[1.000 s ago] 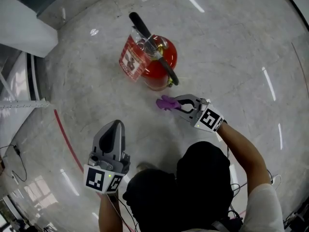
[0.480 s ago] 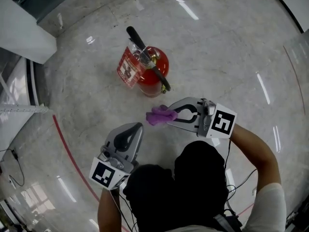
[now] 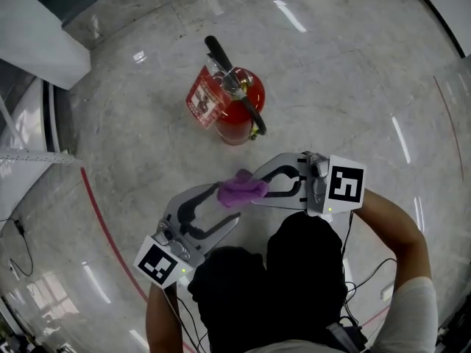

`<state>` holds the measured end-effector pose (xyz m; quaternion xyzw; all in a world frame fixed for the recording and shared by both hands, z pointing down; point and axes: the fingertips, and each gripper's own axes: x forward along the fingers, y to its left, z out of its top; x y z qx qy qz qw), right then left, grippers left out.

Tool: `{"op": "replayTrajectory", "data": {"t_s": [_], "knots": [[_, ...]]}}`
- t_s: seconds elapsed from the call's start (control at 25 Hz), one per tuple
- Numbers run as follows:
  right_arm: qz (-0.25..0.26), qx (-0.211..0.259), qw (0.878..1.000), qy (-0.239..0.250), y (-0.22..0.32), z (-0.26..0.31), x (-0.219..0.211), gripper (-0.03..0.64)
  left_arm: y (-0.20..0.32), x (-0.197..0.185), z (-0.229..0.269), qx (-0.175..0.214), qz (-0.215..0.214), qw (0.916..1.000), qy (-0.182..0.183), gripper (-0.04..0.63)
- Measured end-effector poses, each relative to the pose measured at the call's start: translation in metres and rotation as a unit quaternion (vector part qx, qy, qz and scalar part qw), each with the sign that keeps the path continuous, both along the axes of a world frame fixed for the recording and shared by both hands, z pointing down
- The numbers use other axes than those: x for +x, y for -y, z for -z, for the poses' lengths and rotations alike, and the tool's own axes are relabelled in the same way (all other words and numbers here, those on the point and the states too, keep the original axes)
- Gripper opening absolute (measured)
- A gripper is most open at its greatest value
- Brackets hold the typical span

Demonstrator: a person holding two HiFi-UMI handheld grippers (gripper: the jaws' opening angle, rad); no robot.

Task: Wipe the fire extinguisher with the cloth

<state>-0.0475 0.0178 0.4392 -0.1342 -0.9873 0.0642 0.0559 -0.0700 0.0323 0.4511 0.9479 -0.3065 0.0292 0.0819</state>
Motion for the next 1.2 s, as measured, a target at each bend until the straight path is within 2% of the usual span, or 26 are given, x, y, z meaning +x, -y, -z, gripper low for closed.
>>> {"op": "replayTrajectory", "data": {"t_s": [0.16,0.28,0.36,0.48,0.52,0.6,0.64,0.92,1.08,1.2], "knots": [[0.080,0.008,0.997,-0.015,-0.029,0.003,-0.001,0.058,-0.009,0.007,0.010,0.018,-0.031,0.9993,-0.008,0.229],[0.132,0.013,0.991,-0.029,-0.044,0.008,0.003,0.057,-0.018,0.011,0.020,0.028,-0.059,0.9975,-0.028,0.229],[0.157,0.015,0.987,-0.037,-0.052,0.013,0.005,0.057,-0.023,0.015,0.025,0.033,-0.080,0.9957,-0.034,0.229],[0.176,0.020,0.983,-0.040,-0.059,0.017,0.006,0.058,-0.031,0.021,0.028,0.042,-0.106,0.9932,-0.024,0.227],[0.176,0.020,0.983,-0.041,-0.059,0.017,0.006,0.058,-0.033,0.022,0.028,0.043,-0.115,0.9922,-0.024,0.211],[0.165,0.013,0.985,-0.042,-0.056,0.017,0.006,0.057,-0.037,0.025,0.029,0.039,-0.125,0.9910,-0.028,0.101],[0.158,0.007,0.987,-0.041,-0.054,0.017,0.006,0.058,-0.037,0.025,0.029,0.037,-0.125,0.9911,-0.029,0.078],[0.115,-0.038,0.992,-0.022,-0.047,0.020,0.005,0.058,-0.034,0.027,0.025,0.021,-0.125,0.9913,-0.035,0.060],[0.063,-0.056,0.996,-0.008,-0.034,0.016,0.003,0.060,-0.023,0.024,0.017,0.013,-0.097,0.9944,-0.039,0.058],[0.026,-0.061,0.998,0.016,-0.024,0.018,0.006,0.067,-0.017,0.018,0.017,0.005,-0.072,0.9955,-0.061,0.057]]}}
